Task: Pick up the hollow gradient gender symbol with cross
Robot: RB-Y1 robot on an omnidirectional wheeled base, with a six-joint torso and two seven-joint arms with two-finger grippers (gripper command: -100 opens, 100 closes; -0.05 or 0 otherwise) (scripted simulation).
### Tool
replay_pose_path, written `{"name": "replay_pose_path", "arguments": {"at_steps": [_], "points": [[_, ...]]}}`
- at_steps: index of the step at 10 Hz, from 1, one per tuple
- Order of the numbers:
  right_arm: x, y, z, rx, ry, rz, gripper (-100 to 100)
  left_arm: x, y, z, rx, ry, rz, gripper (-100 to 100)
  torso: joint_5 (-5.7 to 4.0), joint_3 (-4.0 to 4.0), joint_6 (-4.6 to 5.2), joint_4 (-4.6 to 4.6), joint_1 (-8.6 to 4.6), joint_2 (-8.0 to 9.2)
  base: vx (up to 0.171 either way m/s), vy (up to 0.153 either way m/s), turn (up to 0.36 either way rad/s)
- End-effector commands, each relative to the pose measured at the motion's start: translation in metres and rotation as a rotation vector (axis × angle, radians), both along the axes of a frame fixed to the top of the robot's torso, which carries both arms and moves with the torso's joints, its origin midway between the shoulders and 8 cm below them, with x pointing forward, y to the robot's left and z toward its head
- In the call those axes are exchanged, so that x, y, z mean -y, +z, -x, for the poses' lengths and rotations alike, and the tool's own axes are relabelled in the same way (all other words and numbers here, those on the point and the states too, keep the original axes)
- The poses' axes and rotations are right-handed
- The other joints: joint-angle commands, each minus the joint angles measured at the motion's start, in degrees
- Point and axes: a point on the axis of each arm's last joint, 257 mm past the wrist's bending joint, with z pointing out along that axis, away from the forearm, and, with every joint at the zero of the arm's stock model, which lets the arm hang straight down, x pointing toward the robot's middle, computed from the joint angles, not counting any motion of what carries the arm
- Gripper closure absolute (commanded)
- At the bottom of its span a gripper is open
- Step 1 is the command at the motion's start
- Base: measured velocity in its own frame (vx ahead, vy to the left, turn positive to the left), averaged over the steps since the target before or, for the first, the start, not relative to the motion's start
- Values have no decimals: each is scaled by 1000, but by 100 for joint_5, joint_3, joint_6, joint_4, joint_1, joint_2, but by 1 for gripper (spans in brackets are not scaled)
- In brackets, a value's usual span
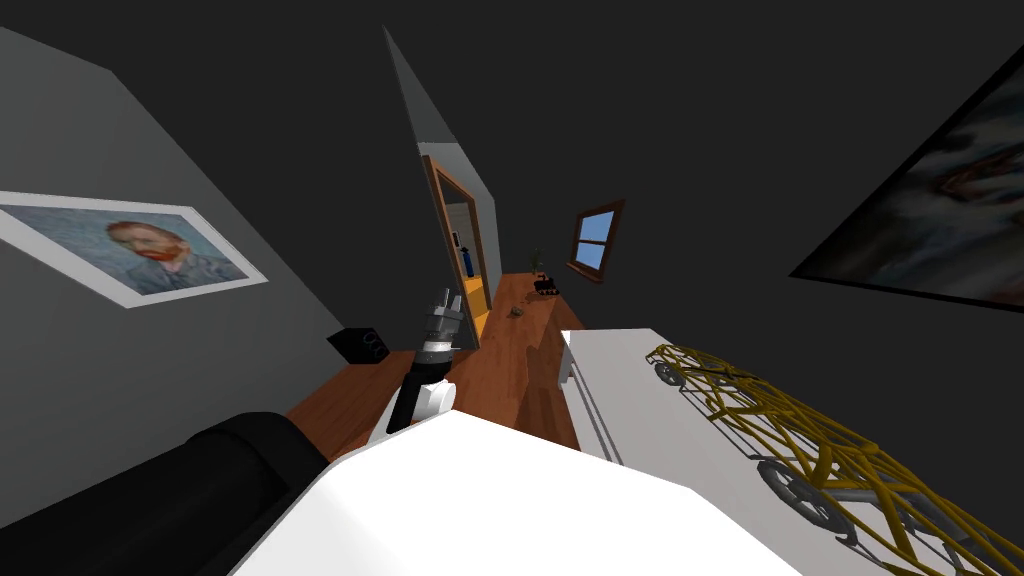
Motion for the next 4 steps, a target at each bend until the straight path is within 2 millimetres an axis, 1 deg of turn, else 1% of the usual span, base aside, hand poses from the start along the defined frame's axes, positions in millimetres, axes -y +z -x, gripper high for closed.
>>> {"name": "replay_pose_path", "arguments": {"at_steps": [1, 2, 3, 4], "points": [[11, 13, 8, -7, 4, 4, 100, 0, 0, 0, 0, 0, 0, 0, 0, 0, 0, 0, 0, 0, 37, 43, -63], [18, 21, 11, -11, 8, 4, 100, 0, 0, 0, 0, 0, 0, 0, 7, -6, 4, -4, 14, -9, 63, 81, -74], [15, 17, 8, -10, 7, 6, 100, 0, 0, 0, 0, 0, 0, 0, 8, -12, 6, -6, 31, -19, 27, 39, -22], [15, 18, 8, -11, 7, 5, 0, 0, 0, 0, 0, 0, 0, 0, 5, -9, 2, -4, 21, -14, 4, 7, 0]]}}
